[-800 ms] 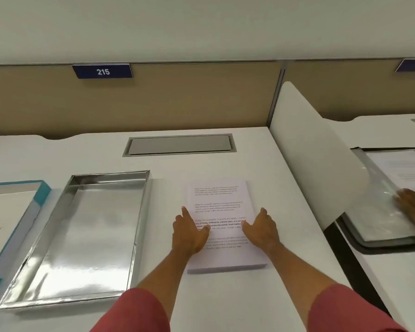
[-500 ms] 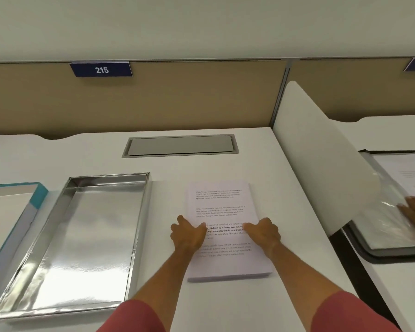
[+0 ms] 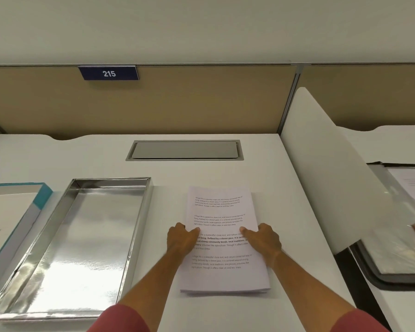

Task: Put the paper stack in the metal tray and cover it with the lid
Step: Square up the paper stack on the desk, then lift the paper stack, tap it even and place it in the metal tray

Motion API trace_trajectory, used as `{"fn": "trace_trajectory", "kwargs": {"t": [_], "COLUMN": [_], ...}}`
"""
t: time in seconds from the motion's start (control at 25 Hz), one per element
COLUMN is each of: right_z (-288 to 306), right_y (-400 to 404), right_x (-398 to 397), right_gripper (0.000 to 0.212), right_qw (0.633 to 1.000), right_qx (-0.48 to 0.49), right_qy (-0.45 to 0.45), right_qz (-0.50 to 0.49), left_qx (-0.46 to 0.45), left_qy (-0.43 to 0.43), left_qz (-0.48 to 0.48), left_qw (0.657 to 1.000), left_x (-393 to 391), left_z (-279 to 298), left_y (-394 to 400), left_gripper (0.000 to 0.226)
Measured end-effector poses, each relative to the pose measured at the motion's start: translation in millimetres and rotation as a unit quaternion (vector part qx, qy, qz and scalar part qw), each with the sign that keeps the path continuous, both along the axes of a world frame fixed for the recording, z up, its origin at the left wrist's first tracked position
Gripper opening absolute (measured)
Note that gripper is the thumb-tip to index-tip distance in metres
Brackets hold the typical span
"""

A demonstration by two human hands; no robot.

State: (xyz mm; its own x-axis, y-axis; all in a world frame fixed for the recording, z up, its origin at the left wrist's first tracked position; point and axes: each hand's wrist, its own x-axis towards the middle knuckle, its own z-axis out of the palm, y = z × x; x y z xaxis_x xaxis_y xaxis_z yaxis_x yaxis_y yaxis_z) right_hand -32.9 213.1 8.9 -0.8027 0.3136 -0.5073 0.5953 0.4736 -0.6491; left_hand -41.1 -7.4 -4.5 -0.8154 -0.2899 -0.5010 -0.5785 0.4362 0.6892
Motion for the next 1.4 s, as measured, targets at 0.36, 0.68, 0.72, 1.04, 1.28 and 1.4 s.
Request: {"fn": "trace_trajectory", "kwargs": {"t": [0.36,0.68,0.72,1.04,1.28,1.4], "right_z": [-9.4,-10.8,-10.8,36.8,71.7,69.3], "right_y": [12.7,35.1,35.7,30.2,32.7,35.9], "right_x": [-5.0,-19.9,-20.7,-28.9,-25.0,-15.3], "right_gripper": [0.020,0.011,0.011,0.016,0.015,0.016], "right_qw": [0.983,0.973,0.971,0.971,0.936,0.934], "right_qx": [-0.176,-0.222,-0.232,-0.217,-0.219,-0.213], "right_qy": [0.014,-0.058,-0.059,0.098,0.272,0.278], "right_qz": [-0.057,-0.032,-0.025,0.000,0.055,0.079], "left_qx": [0.105,0.160,0.152,0.168,0.128,0.086], "left_qy": [0.010,-0.005,0.003,0.140,0.269,0.273], "left_qz": [0.062,0.005,-0.009,-0.021,-0.050,-0.066], "left_qw": [0.992,0.987,0.988,0.976,0.953,0.956], "left_x": [-3.1,-14.3,-15.4,-16.6,-16.9,-11.0], "left_z": [-6.6,-12.1,-10.6,36.4,79.1,80.3], "left_y": [-8.6,-31.6,-31.0,-29.8,-29.7,-32.0], "left_gripper": [0.019,0.024,0.022,0.008,0.012,0.011]}}
